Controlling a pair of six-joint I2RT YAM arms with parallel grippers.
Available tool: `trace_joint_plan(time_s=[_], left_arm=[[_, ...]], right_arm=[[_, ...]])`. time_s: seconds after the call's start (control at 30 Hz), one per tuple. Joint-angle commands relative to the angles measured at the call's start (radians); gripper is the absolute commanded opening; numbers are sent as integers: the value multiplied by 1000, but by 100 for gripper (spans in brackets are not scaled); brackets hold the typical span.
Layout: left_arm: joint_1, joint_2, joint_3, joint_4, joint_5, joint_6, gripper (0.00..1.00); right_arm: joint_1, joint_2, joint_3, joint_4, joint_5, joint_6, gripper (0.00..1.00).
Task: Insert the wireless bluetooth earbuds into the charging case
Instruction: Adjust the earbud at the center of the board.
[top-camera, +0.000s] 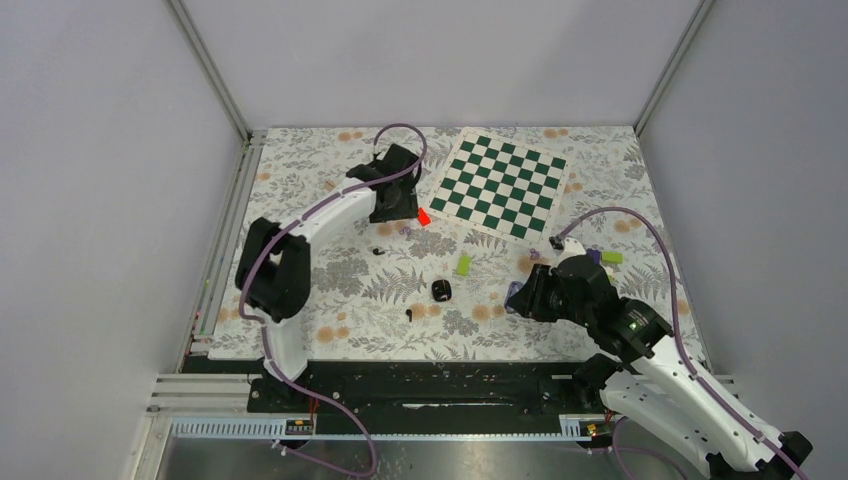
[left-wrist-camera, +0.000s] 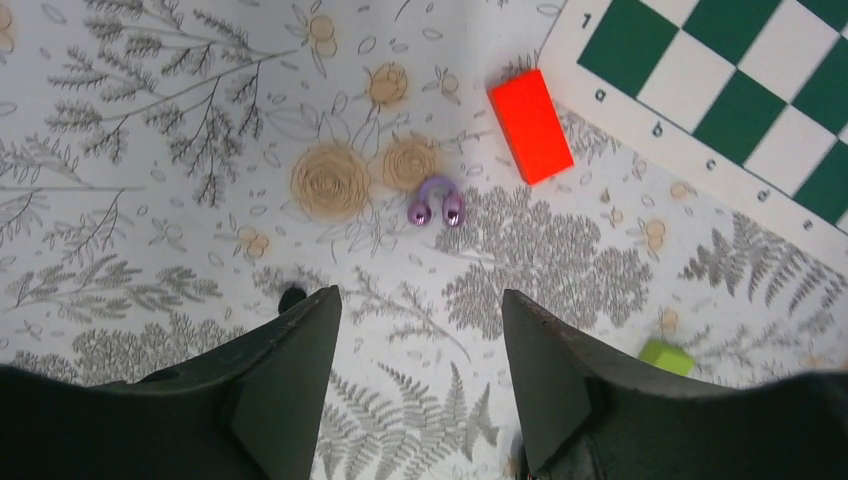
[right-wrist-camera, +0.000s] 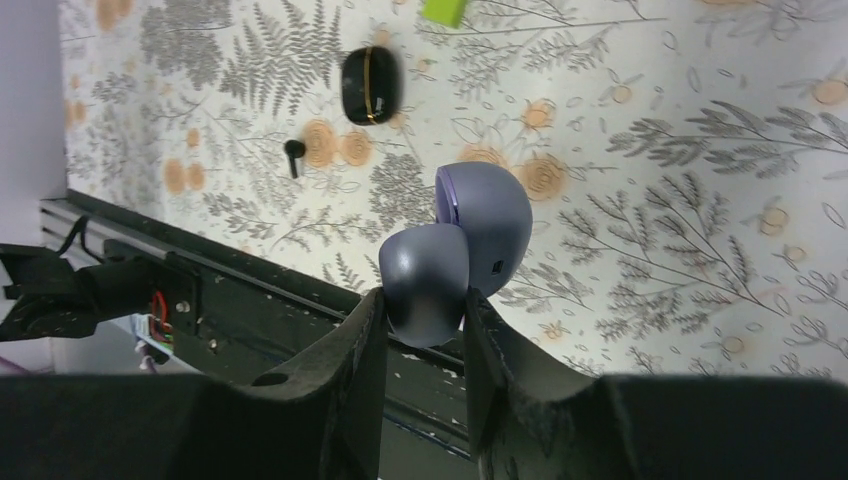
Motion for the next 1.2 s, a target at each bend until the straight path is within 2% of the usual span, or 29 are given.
trace_joint_plan(time_s=[0.0,0.17,0.43,0.7,0.93,1.17], left_arm=[[-1,125,157,-21,-60,26,60],[-13,241,266,-79,-78,26,50],[-24,301,281,-103,-84,34,47],[-24,341,289,-104,-75,27,36],[-25,356,300,-104,-61,26,35],[-25,336,288,-105,-58,22,22]], right_arm=[[-4,-15,57,-91,84,8,0],[-3,-44,65,-89,96,15,0],[-3,-49,73,-86,74,30,0],[-4,-59,73,-89,71,30,0],[-5,-69,66,-107,70,30,0],[-4,-74,58,-108,71,33,0]])
